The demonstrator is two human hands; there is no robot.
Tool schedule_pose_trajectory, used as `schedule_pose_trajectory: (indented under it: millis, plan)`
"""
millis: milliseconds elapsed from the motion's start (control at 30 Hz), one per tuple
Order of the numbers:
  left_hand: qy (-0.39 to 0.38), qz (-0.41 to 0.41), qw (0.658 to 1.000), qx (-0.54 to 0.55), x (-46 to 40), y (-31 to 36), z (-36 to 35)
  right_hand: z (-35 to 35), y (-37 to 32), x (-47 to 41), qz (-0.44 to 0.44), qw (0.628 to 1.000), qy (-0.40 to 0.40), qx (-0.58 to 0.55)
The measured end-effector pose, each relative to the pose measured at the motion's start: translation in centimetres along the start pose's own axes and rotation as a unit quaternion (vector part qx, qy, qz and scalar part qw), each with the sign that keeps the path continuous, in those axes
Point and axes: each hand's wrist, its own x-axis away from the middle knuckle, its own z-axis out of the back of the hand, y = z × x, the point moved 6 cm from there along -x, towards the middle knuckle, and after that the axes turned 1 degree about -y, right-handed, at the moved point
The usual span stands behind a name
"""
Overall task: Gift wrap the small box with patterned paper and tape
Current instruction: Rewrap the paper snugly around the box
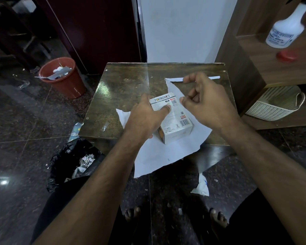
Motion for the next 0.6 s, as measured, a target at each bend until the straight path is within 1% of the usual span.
schedule_pose_trajectory:
  millis: [67,167,267,367,467,600]
  plan:
    - [-0.003,0.002,1.0,0.006,0.1,0.1,0.0,-0.1,0.2,-0.2,0.0,0.999,0.005,-0.039]
    - [-0.005,0.001,1.0,0.011,0.2,0.2,0.1,-0.4,0.3,-0.4,0.0,0.997,-0.008,-0.082]
    - [-0.007,0.003,1.0,0.023,0.1,0.1,0.1,-1.1,0.4,-0.6,-0.013,0.994,-0.038,-0.101]
    - [-0.007,0.01,0.999,0.037,0.1,-0.1,0.2,-2.1,0.8,-0.7,-0.044,0.985,-0.074,-0.147]
    - [-0.01,0.018,0.999,0.041,0.2,-0.1,0.2,-2.5,0.9,-0.9,-0.04,0.985,-0.08,-0.147]
    - [-0.018,0.036,0.997,0.058,0.0,-0.2,0.2,-3.4,0.9,-1.0,-0.015,0.986,-0.11,-0.128]
